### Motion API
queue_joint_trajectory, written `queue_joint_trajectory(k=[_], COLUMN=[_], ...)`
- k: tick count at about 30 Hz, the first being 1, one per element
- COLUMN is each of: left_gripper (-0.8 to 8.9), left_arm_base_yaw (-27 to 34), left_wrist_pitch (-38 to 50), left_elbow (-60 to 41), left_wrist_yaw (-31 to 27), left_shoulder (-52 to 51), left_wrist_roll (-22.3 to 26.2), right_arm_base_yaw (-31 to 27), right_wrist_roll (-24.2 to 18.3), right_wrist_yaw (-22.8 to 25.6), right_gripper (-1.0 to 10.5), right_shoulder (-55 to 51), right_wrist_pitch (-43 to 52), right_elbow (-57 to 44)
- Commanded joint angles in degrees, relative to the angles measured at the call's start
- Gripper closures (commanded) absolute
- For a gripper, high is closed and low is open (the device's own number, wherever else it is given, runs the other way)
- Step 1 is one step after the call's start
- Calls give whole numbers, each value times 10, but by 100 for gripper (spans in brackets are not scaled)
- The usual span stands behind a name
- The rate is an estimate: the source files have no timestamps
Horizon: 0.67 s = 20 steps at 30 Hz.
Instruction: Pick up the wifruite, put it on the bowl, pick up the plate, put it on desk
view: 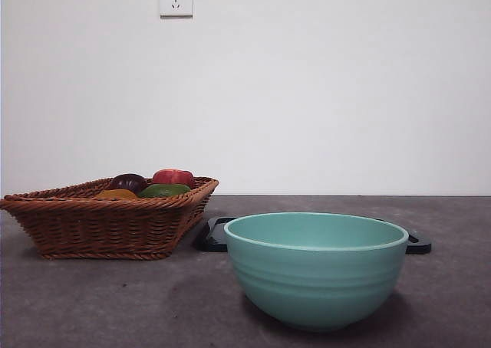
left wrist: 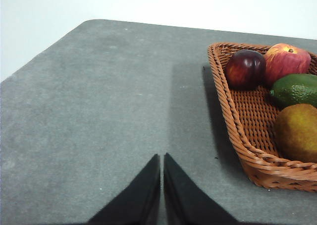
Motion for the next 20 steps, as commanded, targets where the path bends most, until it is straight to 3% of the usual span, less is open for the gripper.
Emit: queue_joint_trajectory(k=[1, 8, 20], left_gripper=[804, 804, 804], left_arm_base_yaw=[0, 0, 0], left_wrist_pitch=[-3, -3, -3], left_elbow=[-12, -12, -12], left_wrist_yaw=[-3, -3, -3], left_shoulder=[-1, -1, -1], left_wrist_roll=[3, 3, 3], right_arm_base_yaw=[-28, -71, -87], right_wrist_roll=[-19, -19, -7], right_wrist_yaw=[18, 20, 47], right_gripper=[937, 937, 937], right_shoulder=[-10, -22, -67], right_wrist_pitch=[116, 287, 291], right_elbow=[-83, -212, -285])
